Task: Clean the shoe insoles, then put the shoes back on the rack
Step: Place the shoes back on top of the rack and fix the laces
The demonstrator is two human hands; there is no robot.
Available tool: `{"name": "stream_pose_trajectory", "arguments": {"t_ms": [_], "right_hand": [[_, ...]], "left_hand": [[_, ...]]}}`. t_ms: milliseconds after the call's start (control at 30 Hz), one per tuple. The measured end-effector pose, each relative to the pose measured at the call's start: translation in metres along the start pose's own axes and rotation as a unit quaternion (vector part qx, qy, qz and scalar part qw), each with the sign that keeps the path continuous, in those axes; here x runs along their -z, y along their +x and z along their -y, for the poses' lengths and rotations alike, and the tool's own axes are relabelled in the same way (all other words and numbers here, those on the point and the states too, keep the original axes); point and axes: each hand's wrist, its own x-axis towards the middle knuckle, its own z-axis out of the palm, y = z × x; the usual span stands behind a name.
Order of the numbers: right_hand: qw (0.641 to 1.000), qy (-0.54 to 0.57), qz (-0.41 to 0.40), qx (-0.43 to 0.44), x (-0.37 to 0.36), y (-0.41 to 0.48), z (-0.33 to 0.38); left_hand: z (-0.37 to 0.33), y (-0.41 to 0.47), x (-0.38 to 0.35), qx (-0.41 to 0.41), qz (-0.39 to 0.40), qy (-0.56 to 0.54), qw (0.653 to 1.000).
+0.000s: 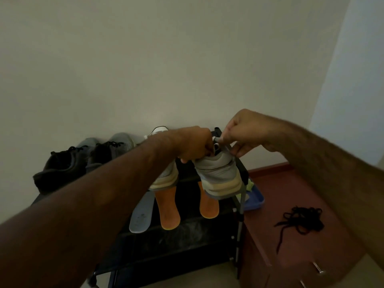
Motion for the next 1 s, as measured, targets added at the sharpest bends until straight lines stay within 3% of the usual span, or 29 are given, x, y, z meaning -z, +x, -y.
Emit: {"name": "stream_pose_trajectory", "arguments": {"t_ms": [167,267,333,400,467,533,600,667,767,833,1000], "right_hand": [[0.997,0.024,-0.058,0.044,-0.023,0.012,-0.012],[0.996,-0.024,-0.077,0.027,-0.035,0.018,-0.015],[0.994,-0.047,-0.098,0.021,-0.039,0.021,-0.017],[0.995,-0.013,-0.097,0.013,-0.042,0.021,-0.02],[0.995,0.059,-0.081,0.006,-0.042,0.02,-0.024],[0.99,0.13,-0.046,-0.002,-0.038,0.013,-0.025],[0.987,0.16,-0.014,-0.009,-0.031,0.003,-0.032],[0.985,0.173,0.012,0.002,-0.022,-0.01,-0.043],[0.979,0.168,0.11,0.039,-0.016,-0.033,-0.06],[0.98,0.109,0.147,0.074,-0.026,-0.044,-0.064],[0.993,0.059,0.042,0.097,-0.058,-0.037,-0.078]], "left_hand": [[-0.002,0.004,-0.004,-0.017,0.021,0.076,0.997],[0.002,0.0,-0.007,-0.02,0.042,0.019,0.999],[0.002,-0.01,-0.009,-0.027,-0.006,-0.047,0.999],[0.006,-0.023,-0.017,-0.042,-0.138,-0.094,0.985],[0.013,-0.036,-0.037,-0.017,-0.254,-0.163,0.953],[0.012,-0.049,-0.055,0.012,-0.304,-0.305,0.902],[0.003,-0.067,-0.068,0.058,-0.307,-0.454,0.835],[-0.008,-0.084,-0.081,0.117,-0.251,-0.546,0.791],[-0.026,-0.094,-0.101,0.115,-0.152,-0.603,0.775],[-0.035,-0.085,-0.11,0.069,-0.15,-0.63,0.759],[-0.045,-0.053,-0.128,0.073,-0.252,-0.664,0.7]]}}
